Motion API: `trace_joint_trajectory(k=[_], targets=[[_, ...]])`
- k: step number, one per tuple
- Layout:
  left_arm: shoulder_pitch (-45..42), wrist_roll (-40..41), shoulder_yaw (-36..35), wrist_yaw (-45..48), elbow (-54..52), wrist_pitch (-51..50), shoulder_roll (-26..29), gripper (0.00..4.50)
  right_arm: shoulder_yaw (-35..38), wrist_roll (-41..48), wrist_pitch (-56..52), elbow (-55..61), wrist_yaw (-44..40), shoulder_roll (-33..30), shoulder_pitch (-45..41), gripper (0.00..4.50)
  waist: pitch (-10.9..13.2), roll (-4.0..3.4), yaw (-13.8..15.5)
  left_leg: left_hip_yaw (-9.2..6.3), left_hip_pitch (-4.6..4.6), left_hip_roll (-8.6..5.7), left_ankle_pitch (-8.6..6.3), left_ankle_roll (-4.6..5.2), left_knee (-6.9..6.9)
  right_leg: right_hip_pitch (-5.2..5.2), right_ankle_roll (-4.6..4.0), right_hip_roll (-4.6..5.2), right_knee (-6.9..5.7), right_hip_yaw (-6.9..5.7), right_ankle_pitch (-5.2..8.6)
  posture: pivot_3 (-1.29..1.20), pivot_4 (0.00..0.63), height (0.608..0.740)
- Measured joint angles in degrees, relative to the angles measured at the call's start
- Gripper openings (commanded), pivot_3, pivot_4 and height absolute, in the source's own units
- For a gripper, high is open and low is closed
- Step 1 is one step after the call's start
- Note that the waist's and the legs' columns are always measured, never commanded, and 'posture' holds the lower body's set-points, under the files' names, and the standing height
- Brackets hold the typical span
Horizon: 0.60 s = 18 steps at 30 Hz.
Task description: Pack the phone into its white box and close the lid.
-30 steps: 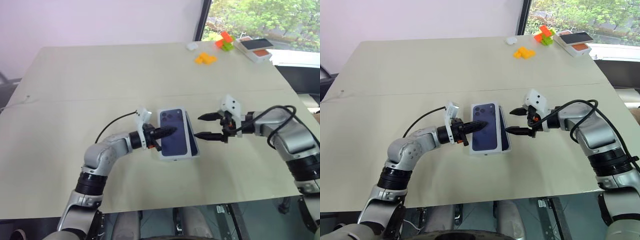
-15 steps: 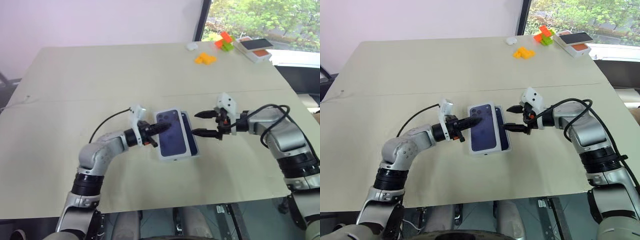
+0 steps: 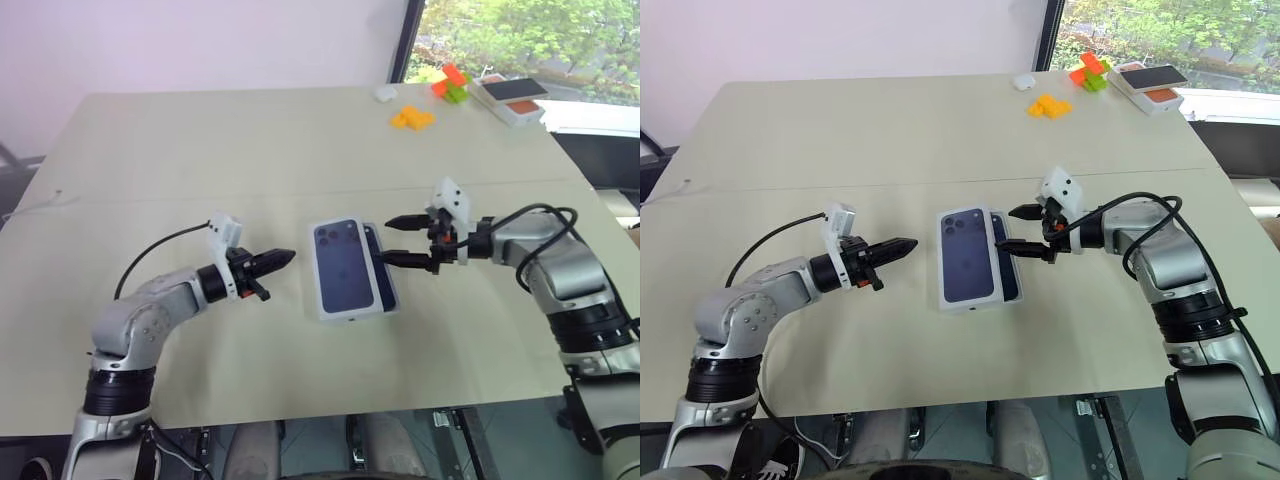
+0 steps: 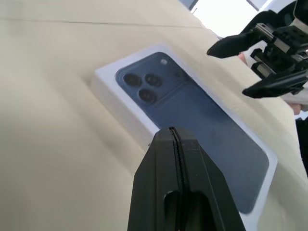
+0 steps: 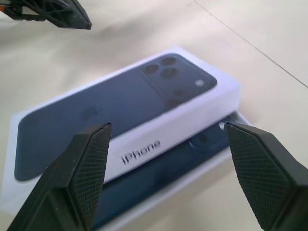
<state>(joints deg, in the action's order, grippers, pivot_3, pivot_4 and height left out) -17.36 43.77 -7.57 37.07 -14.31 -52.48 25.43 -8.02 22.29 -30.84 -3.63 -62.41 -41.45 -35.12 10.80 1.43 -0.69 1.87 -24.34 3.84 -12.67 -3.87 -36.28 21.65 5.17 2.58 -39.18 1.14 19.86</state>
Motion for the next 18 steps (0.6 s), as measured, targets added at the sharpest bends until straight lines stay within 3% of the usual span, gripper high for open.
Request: trace_joint_trajectory(k=[2,7,18], targets=[[1.1,0.12,-0.14,0.0,-0.34,0.14,0.63,0.0,0.01,-0.33,0.27,-0.19,0.16,0.23,-0.29,2.66,0.0,0.0,-0.06,0.0,0.03,0.0,0.0,0.0,0.01,-0.01,0.0,0.0,0.0,0.0,0.0,0.0,0.15,0.74],[3.64,-0.08,0.14,-0.04,-0.32,0.31,0.65,0.0,-0.05,-2.69,3.24,-0.5,0.15,0.31,-0.45,0.03,0.0,0.0,-0.09,-0.01,0.04,0.0,0.0,0.0,0.04,0.0,0.0,-0.02,0.0,-0.01,0.0,0.0,0.15,0.74],[5.2,-1.62,5.29,-1.02,0.32,-0.02,-2.57,0.0,-2.67,-10.6,11.59,-2.53,-1.49,-0.27,2.46,0.03,0.0,-0.01,-0.04,-0.02,0.06,0.0,0.0,0.0,0.01,-0.05,-0.01,-0.01,-0.01,-0.02,-0.01,0.0,0.15,0.74]])
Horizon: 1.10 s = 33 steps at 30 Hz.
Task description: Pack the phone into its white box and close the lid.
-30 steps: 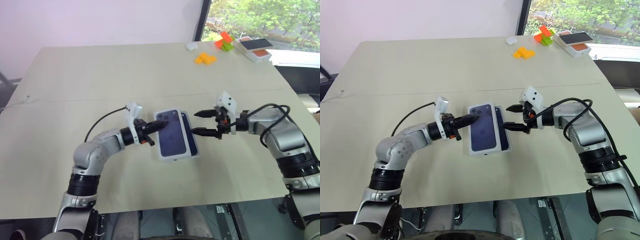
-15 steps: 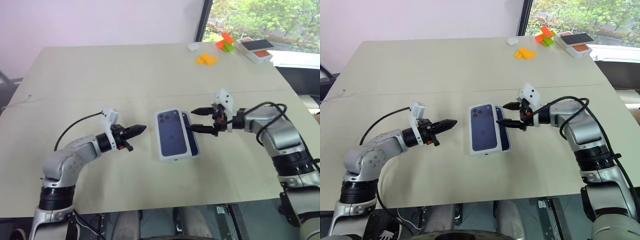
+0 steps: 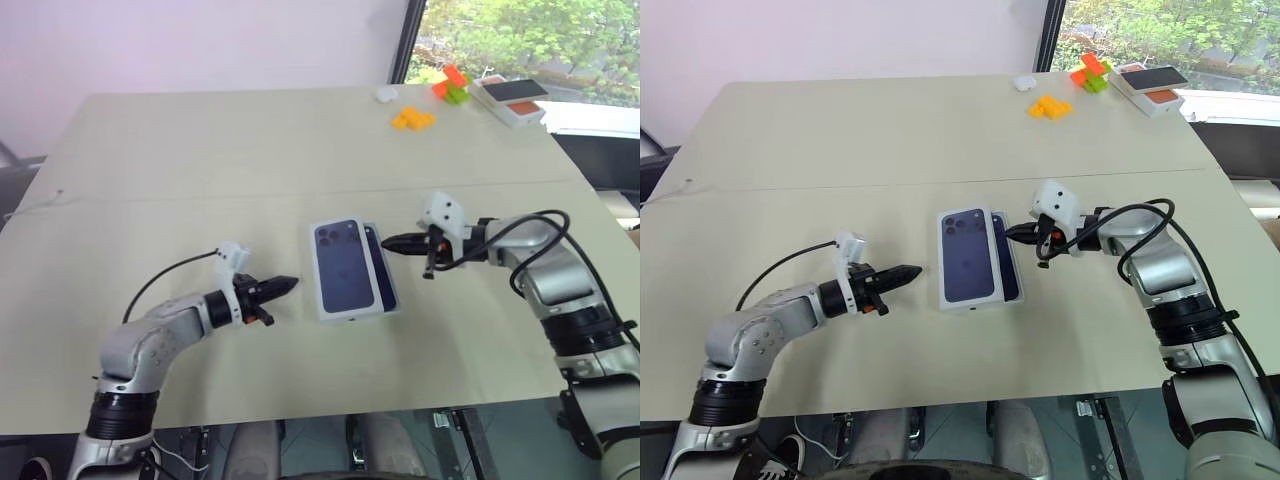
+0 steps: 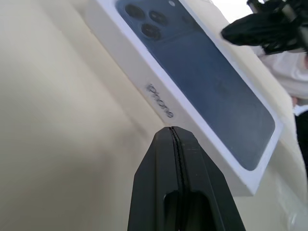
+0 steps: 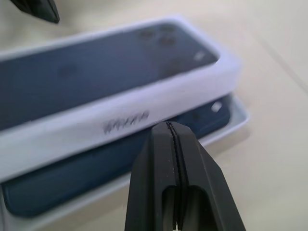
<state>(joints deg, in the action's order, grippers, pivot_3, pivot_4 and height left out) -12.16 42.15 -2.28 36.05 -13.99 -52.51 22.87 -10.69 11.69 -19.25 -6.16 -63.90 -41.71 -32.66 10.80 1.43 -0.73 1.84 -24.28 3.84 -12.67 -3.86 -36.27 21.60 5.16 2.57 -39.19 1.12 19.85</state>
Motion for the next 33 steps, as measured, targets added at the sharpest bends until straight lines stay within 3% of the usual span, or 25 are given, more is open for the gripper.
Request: trace_joint_trajectory(k=[10,22,33], targets=[[-2.05,-0.45,1.62,-0.81,0.93,0.08,-2.28,0.0,-0.13,-2.43,2.14,0.07,-1.62,-0.53,1.99,0.03,0.0,0.0,-0.1,0.01,0.23,0.0,0.0,0.0,0.02,-0.19,0.0,-0.01,0.0,0.01,0.0,0.0,0.15,0.74],[-0.93,0.27,-0.63,-1.03,0.18,-2.07,0.8,0.0,-0.05,-2.38,0.86,1.13,-1.53,0.25,1.92,0.03,0.0,0.0,-0.07,0.01,0.28,0.0,0.0,0.0,0.02,-0.23,0.0,0.01,0.0,0.01,0.0,0.0,0.15,0.74],[-1.54,-4.22,2.97,-1.37,3.14,0.94,-1.21,0.0,-0.09,-2.71,1.21,1.39,-1.23,0.96,1.81,0.03,0.0,0.0,-0.04,0.01,0.3,-0.01,0.0,0.0,0.02,-0.25,0.0,0.0,0.0,0.01,0.0,0.0,0.15,0.74]])
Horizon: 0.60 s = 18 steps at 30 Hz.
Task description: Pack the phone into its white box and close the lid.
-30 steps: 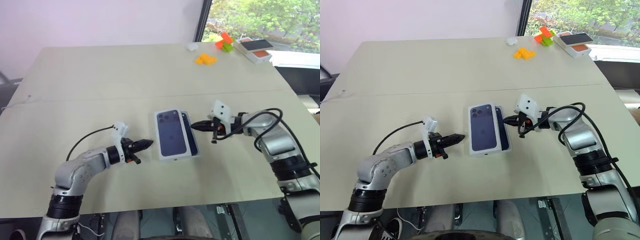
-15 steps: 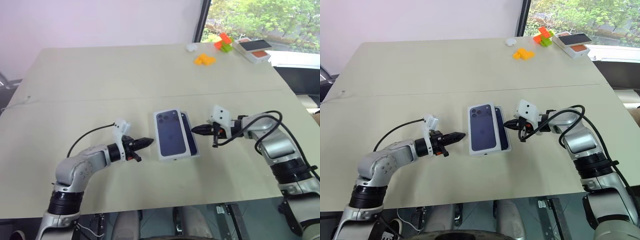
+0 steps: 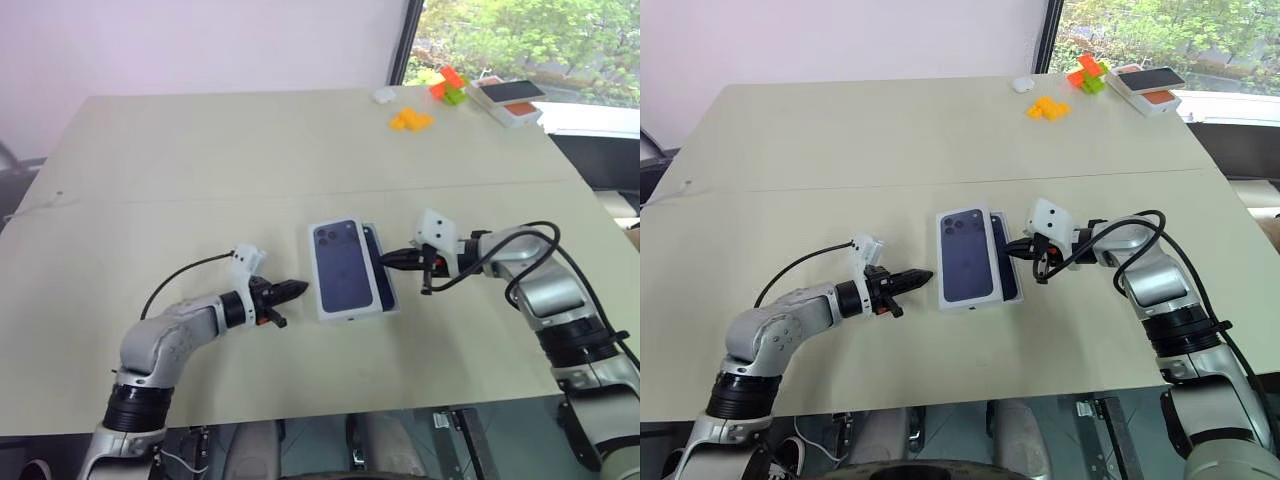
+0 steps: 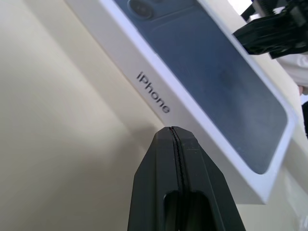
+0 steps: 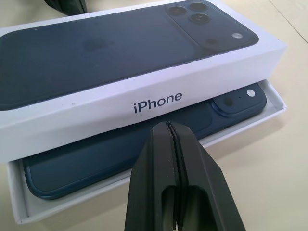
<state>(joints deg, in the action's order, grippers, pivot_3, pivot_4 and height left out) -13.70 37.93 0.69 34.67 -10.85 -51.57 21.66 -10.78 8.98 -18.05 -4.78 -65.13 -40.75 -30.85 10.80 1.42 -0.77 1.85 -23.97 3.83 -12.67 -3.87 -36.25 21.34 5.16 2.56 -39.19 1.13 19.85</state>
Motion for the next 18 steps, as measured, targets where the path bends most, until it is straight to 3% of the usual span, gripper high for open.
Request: trace_joint_trajectory(k=[18], targets=[[-4.32,-3.44,2.95,0.31,5.24,3.03,-4.38,0.0,0.04,-0.99,0.41,-0.01,0.84,0.42,0.21,0.03,0.0,0.0,0.07,0.01,0.15,-0.01,0.0,0.0,-0.01,-0.18,0.0,0.01,0.0,0.0,0.0,0.0,0.15,0.74]])
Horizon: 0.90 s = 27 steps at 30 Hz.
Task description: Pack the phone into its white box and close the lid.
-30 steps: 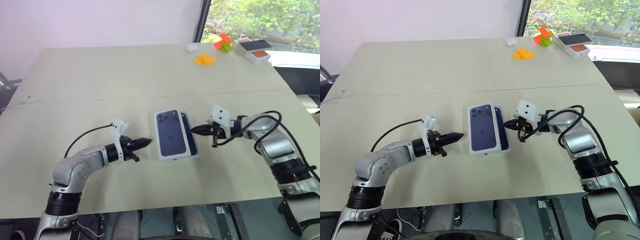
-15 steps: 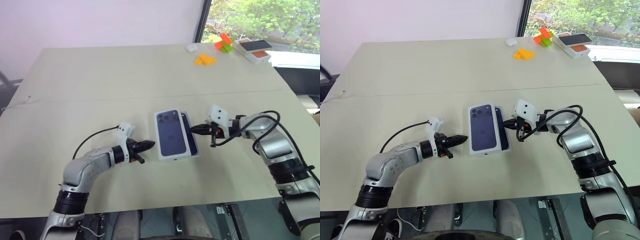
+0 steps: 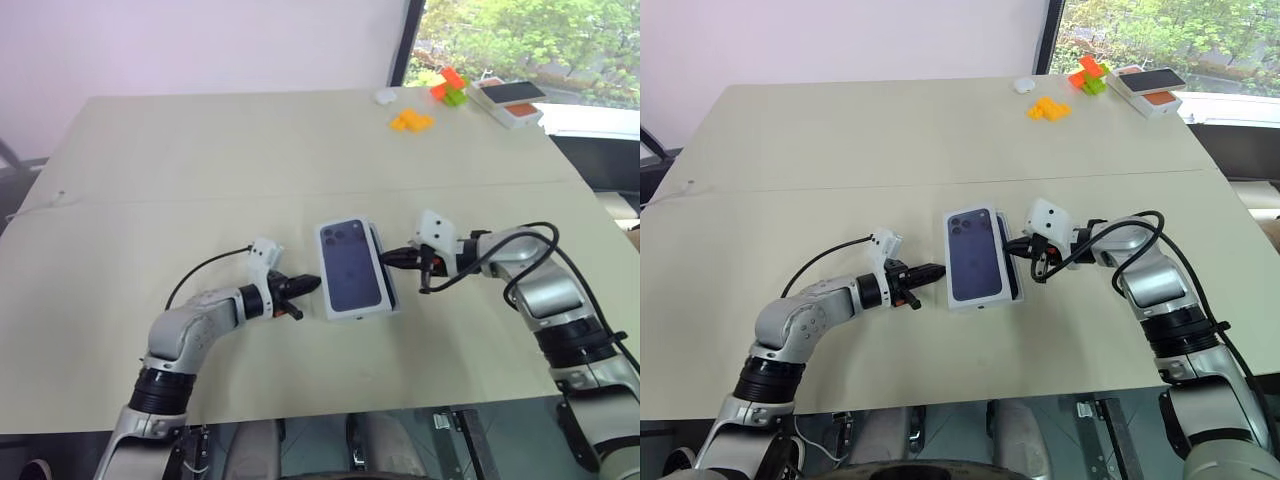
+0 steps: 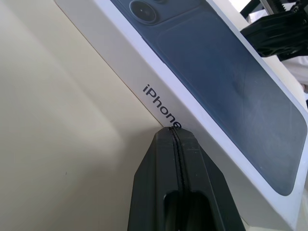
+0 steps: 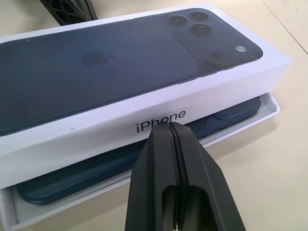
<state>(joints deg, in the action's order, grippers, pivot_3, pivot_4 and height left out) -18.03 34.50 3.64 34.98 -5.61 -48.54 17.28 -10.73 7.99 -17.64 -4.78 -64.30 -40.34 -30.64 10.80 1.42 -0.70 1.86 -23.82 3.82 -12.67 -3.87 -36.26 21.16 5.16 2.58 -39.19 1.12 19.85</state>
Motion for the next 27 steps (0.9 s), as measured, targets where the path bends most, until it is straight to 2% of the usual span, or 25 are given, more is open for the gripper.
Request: trace_joint_trajectory(k=[27], targets=[[-3.67,-1.54,1.65,-0.09,1.02,-0.58,-2.62,0.0,1.7,-0.71,0.06,-0.62,-0.03,-2.05,1.07,0.03,0.0,0.0,0.01,0.01,0.0,0.0,0.0,0.0,0.02,0.02,0.0,0.0,0.01,0.01,0.0,0.0,0.15,0.74]])
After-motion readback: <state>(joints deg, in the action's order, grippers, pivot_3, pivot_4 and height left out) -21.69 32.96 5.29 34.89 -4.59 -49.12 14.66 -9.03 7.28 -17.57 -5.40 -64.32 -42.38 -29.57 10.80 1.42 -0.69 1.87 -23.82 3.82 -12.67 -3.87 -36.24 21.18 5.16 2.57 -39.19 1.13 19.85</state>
